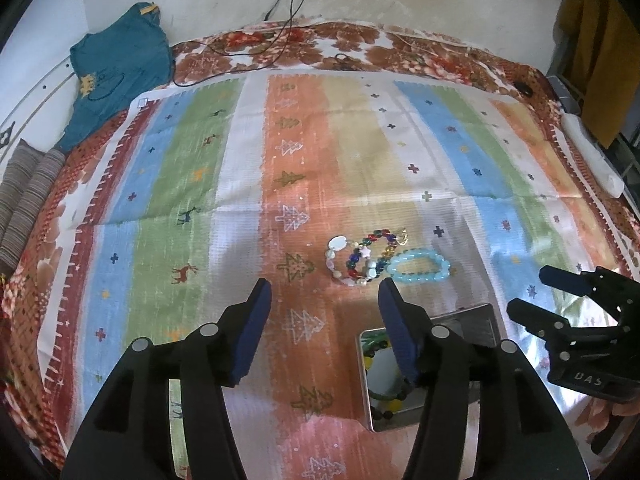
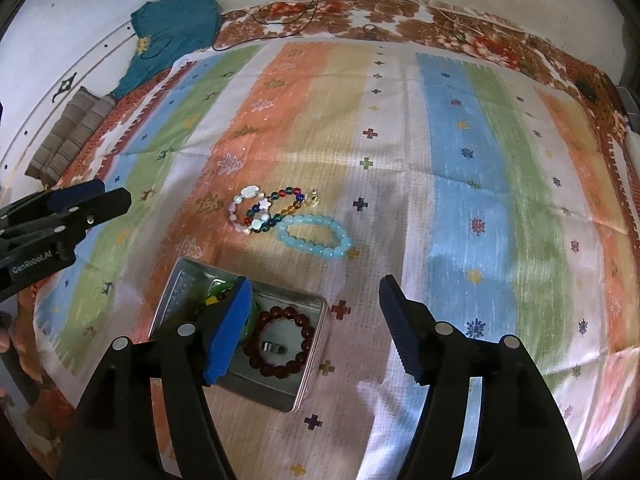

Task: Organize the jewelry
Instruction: 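Move both grippers toward the white-stone and light blue bracelets on the cloth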

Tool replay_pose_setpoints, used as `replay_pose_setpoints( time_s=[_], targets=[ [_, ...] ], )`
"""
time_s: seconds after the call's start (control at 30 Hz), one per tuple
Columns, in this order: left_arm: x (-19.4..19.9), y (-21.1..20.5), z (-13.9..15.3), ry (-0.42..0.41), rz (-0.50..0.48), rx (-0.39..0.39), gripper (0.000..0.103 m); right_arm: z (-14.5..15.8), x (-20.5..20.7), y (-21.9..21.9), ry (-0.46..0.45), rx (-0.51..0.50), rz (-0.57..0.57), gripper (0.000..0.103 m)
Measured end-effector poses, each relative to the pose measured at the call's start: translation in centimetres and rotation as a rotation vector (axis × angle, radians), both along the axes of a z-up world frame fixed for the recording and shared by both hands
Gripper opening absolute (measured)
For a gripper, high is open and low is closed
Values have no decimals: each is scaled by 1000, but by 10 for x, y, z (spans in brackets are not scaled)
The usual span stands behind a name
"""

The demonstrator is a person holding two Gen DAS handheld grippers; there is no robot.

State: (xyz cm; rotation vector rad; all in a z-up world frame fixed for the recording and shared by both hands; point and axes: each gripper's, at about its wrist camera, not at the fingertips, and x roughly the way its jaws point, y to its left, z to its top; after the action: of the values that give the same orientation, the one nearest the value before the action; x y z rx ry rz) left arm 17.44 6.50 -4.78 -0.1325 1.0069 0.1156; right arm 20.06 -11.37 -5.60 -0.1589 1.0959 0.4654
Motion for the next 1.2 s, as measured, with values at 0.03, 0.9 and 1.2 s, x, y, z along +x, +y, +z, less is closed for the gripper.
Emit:
replay_pose_setpoints(
  time_s=[0.03,0.9,1.2],
  targets=[
    [1,1,-1,5,1,-7,59,0,1,0,-1,0,0,68],
    [48,11,-38,93,-11,-20,70,-28,36,14,37,-68,24,74],
    [59,7,-52,134,-28,38,71,-41,47,14,59,-81,4,74]
  ],
)
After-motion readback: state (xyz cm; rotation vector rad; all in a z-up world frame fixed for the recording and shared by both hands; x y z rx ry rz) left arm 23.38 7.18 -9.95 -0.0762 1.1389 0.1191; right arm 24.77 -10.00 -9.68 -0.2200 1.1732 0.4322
